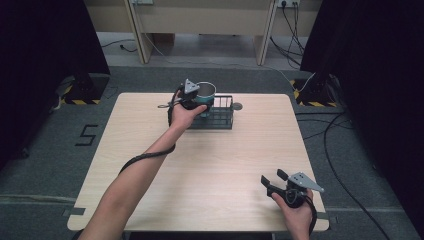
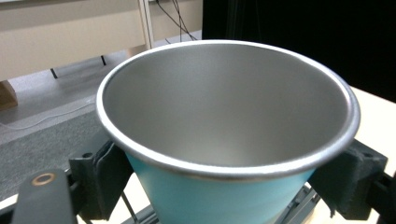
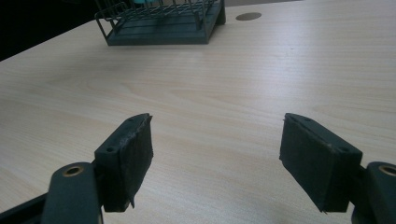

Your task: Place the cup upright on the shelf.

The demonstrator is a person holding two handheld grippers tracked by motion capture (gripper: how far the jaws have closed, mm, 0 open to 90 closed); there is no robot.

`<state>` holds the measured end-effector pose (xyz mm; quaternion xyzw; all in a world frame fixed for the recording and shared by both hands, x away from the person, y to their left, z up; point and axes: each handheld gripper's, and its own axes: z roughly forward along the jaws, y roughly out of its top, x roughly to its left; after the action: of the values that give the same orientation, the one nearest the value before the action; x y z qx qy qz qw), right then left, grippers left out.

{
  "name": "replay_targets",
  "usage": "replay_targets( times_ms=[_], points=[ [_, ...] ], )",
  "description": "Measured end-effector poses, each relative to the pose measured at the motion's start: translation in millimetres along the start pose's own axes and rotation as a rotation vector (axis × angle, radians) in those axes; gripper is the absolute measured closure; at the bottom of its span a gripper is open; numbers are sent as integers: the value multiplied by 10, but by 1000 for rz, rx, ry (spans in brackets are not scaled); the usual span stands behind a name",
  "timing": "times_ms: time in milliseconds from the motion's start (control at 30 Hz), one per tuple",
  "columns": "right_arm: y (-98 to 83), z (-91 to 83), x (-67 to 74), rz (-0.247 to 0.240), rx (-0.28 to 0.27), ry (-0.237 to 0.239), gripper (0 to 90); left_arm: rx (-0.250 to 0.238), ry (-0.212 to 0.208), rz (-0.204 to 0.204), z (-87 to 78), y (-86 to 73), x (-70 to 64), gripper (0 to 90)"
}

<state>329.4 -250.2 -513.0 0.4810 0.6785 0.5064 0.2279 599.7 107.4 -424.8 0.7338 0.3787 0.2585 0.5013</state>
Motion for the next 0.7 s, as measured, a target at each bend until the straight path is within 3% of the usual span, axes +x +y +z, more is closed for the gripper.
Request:
replay_targets(
  times_ms=[700],
  points=[
    [1, 3, 2, -6, 2, -2, 263, 52, 3, -16, 47, -103, 15, 142]
  ],
)
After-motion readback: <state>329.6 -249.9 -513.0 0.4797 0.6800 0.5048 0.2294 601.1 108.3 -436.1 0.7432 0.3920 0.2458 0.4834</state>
